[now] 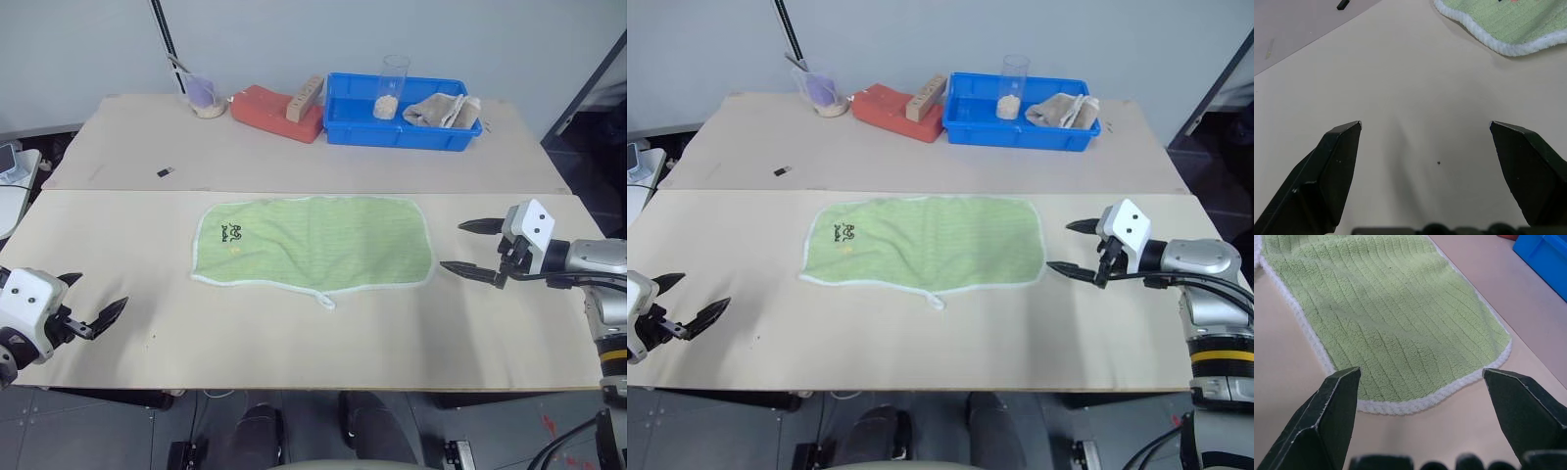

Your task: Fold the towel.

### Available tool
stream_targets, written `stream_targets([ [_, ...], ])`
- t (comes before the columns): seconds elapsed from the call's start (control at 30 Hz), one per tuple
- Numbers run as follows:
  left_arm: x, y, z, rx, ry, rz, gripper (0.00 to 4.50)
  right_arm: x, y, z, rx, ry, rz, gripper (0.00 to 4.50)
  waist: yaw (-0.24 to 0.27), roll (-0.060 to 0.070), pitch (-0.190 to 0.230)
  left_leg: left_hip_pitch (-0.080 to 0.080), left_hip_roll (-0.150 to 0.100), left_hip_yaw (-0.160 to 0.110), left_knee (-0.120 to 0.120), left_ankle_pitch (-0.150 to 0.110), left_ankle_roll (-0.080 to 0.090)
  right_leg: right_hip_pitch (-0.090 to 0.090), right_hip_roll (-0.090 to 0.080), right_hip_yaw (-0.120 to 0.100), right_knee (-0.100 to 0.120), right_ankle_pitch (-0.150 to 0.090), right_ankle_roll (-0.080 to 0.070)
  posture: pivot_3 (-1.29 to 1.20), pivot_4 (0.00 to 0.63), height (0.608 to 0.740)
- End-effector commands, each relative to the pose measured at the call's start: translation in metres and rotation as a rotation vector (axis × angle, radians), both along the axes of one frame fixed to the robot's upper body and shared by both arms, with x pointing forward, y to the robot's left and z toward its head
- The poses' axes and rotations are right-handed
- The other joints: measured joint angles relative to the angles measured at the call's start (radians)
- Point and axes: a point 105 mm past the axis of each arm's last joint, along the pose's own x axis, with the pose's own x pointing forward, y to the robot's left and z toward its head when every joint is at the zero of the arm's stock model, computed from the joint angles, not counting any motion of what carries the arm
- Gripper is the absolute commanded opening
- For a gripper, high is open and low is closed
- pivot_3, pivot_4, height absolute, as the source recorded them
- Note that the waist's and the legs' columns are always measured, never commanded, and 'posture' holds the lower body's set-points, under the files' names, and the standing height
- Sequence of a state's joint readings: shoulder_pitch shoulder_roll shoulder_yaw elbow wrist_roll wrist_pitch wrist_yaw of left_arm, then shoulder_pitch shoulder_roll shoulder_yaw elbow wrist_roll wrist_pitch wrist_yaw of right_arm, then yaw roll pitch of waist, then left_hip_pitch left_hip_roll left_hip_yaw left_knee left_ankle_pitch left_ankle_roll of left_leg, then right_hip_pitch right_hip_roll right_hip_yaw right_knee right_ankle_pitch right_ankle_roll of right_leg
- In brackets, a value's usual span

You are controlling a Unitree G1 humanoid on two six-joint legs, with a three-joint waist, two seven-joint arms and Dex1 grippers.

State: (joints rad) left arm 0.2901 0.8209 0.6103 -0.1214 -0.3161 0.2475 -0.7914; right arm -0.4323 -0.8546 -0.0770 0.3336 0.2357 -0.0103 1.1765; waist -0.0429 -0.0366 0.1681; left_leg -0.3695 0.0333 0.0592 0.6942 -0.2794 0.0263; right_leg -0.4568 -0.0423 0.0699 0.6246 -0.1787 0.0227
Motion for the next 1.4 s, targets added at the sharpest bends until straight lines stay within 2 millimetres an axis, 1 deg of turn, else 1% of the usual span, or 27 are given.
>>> stream_targets([
  [0.03, 0.002, 0.000, 0.015, 0.020, -0.043, -0.004, 4.50, 0.001, 0.001, 0.011, -0.005, -0.040, 0.003, 4.41, 0.000, 0.000, 0.000, 0.000, 0.000, 0.000, 0.000, 0.000, 0.000, 0.000, 0.000, 0.000, 0.000, 0.000, 0.000, 0.00, 0.150, 0.714],
  [0.2, 0.003, 0.001, 0.016, -0.007, -0.035, 0.004, 4.50, 0.001, 0.002, 0.010, -0.003, -0.042, 0.003, 4.41, 0.000, 0.000, 0.000, 0.000, 0.000, 0.000, 0.000, 0.000, 0.000, 0.000, 0.000, 0.000, 0.000, 0.000, 0.000, 0.00, 0.150, 0.714],
  [0.33, 0.003, -0.004, 0.022, -0.033, -0.058, -0.050, 4.50, 0.001, 0.002, 0.009, -0.004, -0.042, 0.005, 4.41, 0.000, 0.000, 0.000, 0.000, 0.000, 0.000, 0.000, 0.000, 0.000, 0.000, 0.000, 0.000, 0.000, 0.000, 0.000, 0.00, 0.150, 0.714],
  [0.73, 0.001, -0.006, 0.027, -0.037, -0.083, -0.085, 4.50, 0.001, 0.003, 0.007, -0.003, -0.041, 0.009, 4.41, 0.000, 0.000, 0.000, 0.000, 0.000, 0.000, 0.000, 0.000, 0.000, 0.000, 0.000, 0.000, 0.000, 0.000, 0.000, 0.00, 0.150, 0.714],
  [0.77, 0.001, -0.004, 0.029, -0.055, -0.090, -0.071, 4.50, 0.001, 0.003, 0.007, -0.003, -0.042, 0.009, 4.41, 0.000, 0.000, 0.000, 0.000, 0.000, 0.000, 0.000, 0.000, 0.000, 0.000, 0.000, 0.000, 0.000, 0.000, 0.000, 0.00, 0.150, 0.714],
  [0.83, 0.000, -0.006, 0.030, -0.079, -0.080, -0.095, 4.50, 0.001, 0.002, 0.007, -0.003, -0.043, 0.009, 4.41, 0.000, 0.000, 0.000, 0.000, 0.000, 0.000, 0.000, 0.000, 0.000, 0.000, 0.000, 0.000, 0.000, 0.000, 0.000, 0.00, 0.150, 0.714],
  [1.07, -0.002, -0.002, 0.033, -0.020, -0.088, -0.103, 4.50, 0.000, 0.003, 0.009, -0.003, -0.049, 0.019, 4.41, 0.000, 0.000, 0.000, 0.000, 0.000, 0.000, 0.000, 0.000, 0.000, 0.000, 0.000, 0.000, 0.000, 0.000, 0.000, 0.00, 0.150, 0.714],
  [1.17, -0.003, -0.003, 0.034, -0.004, -0.077, -0.125, 4.50, -0.001, 0.013, 0.015, 0.005, -0.064, 0.060, 4.41, 0.000, 0.000, 0.000, 0.000, 0.000, 0.000, 0.000, 0.000, 0.000, 0.000, 0.000, 0.000, 0.000, 0.000, 0.000, 0.00, 0.150, 0.714],
  [1.27, -0.006, -0.006, 0.035, 0.033, -0.058, -0.161, 4.50, -0.006, 0.029, 0.024, 0.021, -0.064, 0.122, 4.41, -0.002, 0.000, 0.000, 0.000, 0.000, 0.000, 0.000, 0.000, 0.000, 0.000, 0.000, 0.000, 0.000, 0.000, 0.000, 0.00, 0.150, 0.714],
  [1.33, -0.007, -0.006, 0.034, 0.077, -0.035, -0.189, 4.50, -0.016, 0.044, 0.030, 0.021, -0.039, 0.203, 4.41, -0.002, 0.000, 0.000, 0.000, 0.000, 0.000, 0.000, 0.000, 0.000, -0.001, 0.000, 0.000, 0.000, 0.000, 0.000, 0.00, 0.150, 0.714],
  [1.4, -0.006, -0.004, 0.032, 0.108, -0.010, -0.211, 4.50, -0.032, 0.061, 0.036, 0.018, 0.011, 0.298, 4.41, 0.000, 0.001, 0.001, 0.000, 0.001, 0.000, -0.001, 0.000, 0.000, -0.001, 0.000, 0.000, 0.000, 0.000, 0.000, 0.00, 0.150, 0.714],
])
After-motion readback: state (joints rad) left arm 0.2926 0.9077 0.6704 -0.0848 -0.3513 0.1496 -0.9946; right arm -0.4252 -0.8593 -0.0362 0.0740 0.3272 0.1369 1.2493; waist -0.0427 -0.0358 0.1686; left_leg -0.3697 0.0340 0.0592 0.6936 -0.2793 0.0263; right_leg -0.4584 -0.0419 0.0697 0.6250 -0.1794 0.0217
